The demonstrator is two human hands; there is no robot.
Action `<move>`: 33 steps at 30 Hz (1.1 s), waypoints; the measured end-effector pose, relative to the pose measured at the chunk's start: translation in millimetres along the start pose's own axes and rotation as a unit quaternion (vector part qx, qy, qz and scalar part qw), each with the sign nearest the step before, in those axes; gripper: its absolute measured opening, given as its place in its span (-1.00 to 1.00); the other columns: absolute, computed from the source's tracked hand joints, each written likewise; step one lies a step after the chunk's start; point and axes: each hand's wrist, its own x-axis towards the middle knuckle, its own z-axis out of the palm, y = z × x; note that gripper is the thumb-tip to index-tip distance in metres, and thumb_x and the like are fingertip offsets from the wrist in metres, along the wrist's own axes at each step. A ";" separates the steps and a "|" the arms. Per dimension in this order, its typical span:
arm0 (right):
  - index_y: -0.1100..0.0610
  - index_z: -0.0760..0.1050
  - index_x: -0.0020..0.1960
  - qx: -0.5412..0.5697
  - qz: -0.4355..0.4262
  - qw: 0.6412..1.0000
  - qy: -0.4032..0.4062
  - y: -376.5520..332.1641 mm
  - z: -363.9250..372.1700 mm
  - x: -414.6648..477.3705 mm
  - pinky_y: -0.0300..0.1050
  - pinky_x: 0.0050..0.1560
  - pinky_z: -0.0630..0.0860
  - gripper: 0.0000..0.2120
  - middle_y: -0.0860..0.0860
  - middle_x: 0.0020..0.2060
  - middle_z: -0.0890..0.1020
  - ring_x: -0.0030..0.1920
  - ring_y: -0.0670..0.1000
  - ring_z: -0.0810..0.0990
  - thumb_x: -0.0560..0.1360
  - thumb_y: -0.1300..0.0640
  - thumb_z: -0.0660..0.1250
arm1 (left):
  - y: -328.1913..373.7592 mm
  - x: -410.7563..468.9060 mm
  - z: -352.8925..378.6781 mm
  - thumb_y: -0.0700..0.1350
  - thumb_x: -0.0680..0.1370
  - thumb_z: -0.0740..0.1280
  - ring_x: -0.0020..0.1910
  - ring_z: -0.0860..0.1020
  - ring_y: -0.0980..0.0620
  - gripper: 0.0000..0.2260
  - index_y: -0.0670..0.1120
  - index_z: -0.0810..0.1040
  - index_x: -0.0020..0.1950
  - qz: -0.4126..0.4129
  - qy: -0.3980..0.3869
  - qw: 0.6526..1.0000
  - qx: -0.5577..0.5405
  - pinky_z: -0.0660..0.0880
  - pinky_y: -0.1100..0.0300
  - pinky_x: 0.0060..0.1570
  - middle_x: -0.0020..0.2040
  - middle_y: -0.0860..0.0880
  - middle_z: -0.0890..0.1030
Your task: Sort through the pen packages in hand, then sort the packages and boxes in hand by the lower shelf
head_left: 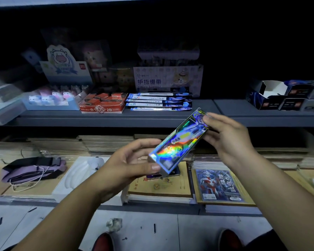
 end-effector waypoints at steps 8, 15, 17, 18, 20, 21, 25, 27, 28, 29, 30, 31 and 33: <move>0.27 0.64 0.13 0.061 0.022 0.997 0.042 6.5 -0.7 1.0 0.07 0.03 0.70 -0.80 0.24 0.03 0.73 -0.10 0.08 0.76 0.52 0.29 0.46 | -3.8 7.9 4.6 -0.35 0.44 0.37 0.21 0.65 -0.10 -0.56 -0.17 0.58 0.32 0.054 0.069 0.982 -0.167 0.63 0.14 0.10 0.27 -0.24 0.63; 0.22 0.64 0.11 0.034 0.003 0.997 0.063 10.3 2.7 -5.4 0.01 0.00 0.71 -0.83 0.21 0.02 0.74 0.07 0.19 0.73 0.53 0.24 0.47 | -5.5 9.1 5.1 -0.32 0.49 0.33 0.14 0.69 -0.05 -0.58 -0.12 0.55 0.35 0.072 0.108 0.979 -0.157 0.65 0.25 -0.09 0.21 -0.18 0.67; 0.21 0.65 0.09 0.033 0.000 0.997 0.066 13.1 4.7 -7.3 0.03 0.03 0.71 -0.85 0.20 0.04 0.73 0.09 0.20 0.72 0.53 0.23 0.48 | -3.7 9.7 3.9 -0.29 0.50 0.32 0.14 0.68 -0.06 -0.60 -0.09 0.56 0.34 0.086 0.131 0.973 -0.171 0.68 0.19 -0.07 0.20 -0.17 0.68; 0.20 0.65 0.08 0.033 0.001 0.997 0.065 14.5 5.8 -8.6 0.03 0.03 0.71 -0.86 0.19 0.04 0.73 0.08 0.19 0.71 0.53 0.22 0.48 | -3.1 10.6 2.3 -0.28 0.51 0.32 0.16 0.68 -0.07 -0.60 -0.07 0.55 0.35 0.094 0.150 0.967 -0.182 0.68 0.17 -0.04 0.19 -0.16 0.69; 0.20 0.67 0.07 0.033 0.000 0.997 0.064 17.1 7.7 -10.9 0.02 0.03 0.71 -0.85 0.17 0.04 0.72 0.06 0.18 0.68 0.51 0.22 0.50 | -3.7 13.1 -1.5 -0.25 0.57 0.31 0.19 0.67 -0.10 -0.63 -0.08 0.53 0.38 0.114 0.207 0.955 -0.180 0.67 0.14 0.02 0.19 -0.14 0.69; 0.20 0.68 0.07 0.028 -0.004 0.998 0.064 18.3 8.4 -12.0 0.02 0.03 0.71 -0.85 0.16 0.04 0.72 0.06 0.18 0.67 0.51 0.22 0.51 | -4.5 14.5 -2.8 -0.26 0.60 0.30 0.19 0.66 -0.11 -0.66 -0.10 0.54 0.37 0.122 0.241 0.948 -0.166 0.66 0.13 0.05 0.19 -0.14 0.69; 0.16 0.72 0.02 -0.009 -0.035 0.997 0.068 26.3 11.6 -13.1 0.02 0.10 0.69 -0.89 0.13 -0.01 0.75 0.07 0.10 0.73 0.49 0.23 0.52 | -8.9 19.3 -1.6 -0.18 0.66 0.27 0.19 0.67 -0.10 -0.74 -0.17 0.59 0.32 0.125 0.317 0.932 -0.126 0.59 0.07 0.22 0.14 -0.13 0.71; 0.13 0.72 -0.01 -0.029 -0.048 0.995 0.079 31.9 13.2 -14.4 0.00 0.12 0.68 -0.92 0.07 -0.05 0.76 -0.01 0.00 0.74 0.49 0.24 0.52 | -8.0 19.1 0.7 -0.14 0.65 0.30 0.19 0.66 -0.06 -0.74 -0.16 0.61 0.31 0.122 0.326 0.932 -0.099 0.58 0.08 0.24 0.14 -0.10 0.72; 0.12 0.73 -0.03 -0.036 -0.052 0.995 0.081 34.4 13.7 -15.8 -0.02 0.11 0.68 -0.93 0.06 -0.07 0.76 -0.04 -0.03 0.73 0.49 0.24 0.52 | -7.3 18.5 0.8 -0.14 0.63 0.33 0.18 0.67 -0.04 -0.75 -0.15 0.62 0.29 0.123 0.330 0.932 -0.083 0.59 0.12 0.22 0.13 -0.07 0.72; 0.11 0.73 -0.05 -0.041 -0.054 0.994 0.080 36.3 13.9 -16.9 -0.03 0.10 0.68 -0.93 0.04 -0.07 0.76 -0.04 -0.04 0.73 0.50 0.24 0.52 | -6.8 17.8 0.4 -0.15 0.62 0.35 0.16 0.68 -0.01 -0.75 -0.13 0.63 0.28 0.123 0.333 0.932 -0.071 0.61 0.17 0.16 0.11 -0.05 0.73; 0.12 0.73 -0.06 -0.046 -0.056 0.994 0.081 37.2 13.8 -17.8 -0.03 0.08 0.69 -0.94 0.04 -0.08 0.76 -0.04 -0.04 0.73 0.50 0.24 0.52 | -7.4 17.7 -1.5 -0.14 0.61 0.37 0.14 0.69 0.00 -0.75 -0.12 0.64 0.27 0.121 0.334 0.933 -0.062 0.62 0.24 0.08 0.10 -0.03 0.74; 0.13 0.73 -0.07 -0.048 -0.057 0.994 0.080 37.6 13.1 -17.6 -0.03 0.06 0.69 -0.96 0.04 -0.08 0.76 -0.03 -0.03 0.73 0.49 0.24 0.52 | -6.8 17.3 -2.9 -0.13 0.60 0.38 0.12 0.70 0.02 -0.76 -0.10 0.65 0.27 0.116 0.333 0.934 -0.058 0.63 0.32 -0.02 0.08 -0.02 0.74; 0.15 0.71 -0.14 -0.049 -0.051 0.995 0.074 35.3 11.7 -14.5 0.00 0.02 0.71 -0.96 0.10 -0.07 0.75 -0.01 0.05 0.72 0.49 0.22 0.52 | -4.2 17.3 -5.7 -0.12 0.61 0.37 0.11 0.70 0.04 -0.76 -0.07 0.65 0.27 0.106 0.328 0.937 -0.054 0.62 0.37 -0.13 0.09 -0.01 0.74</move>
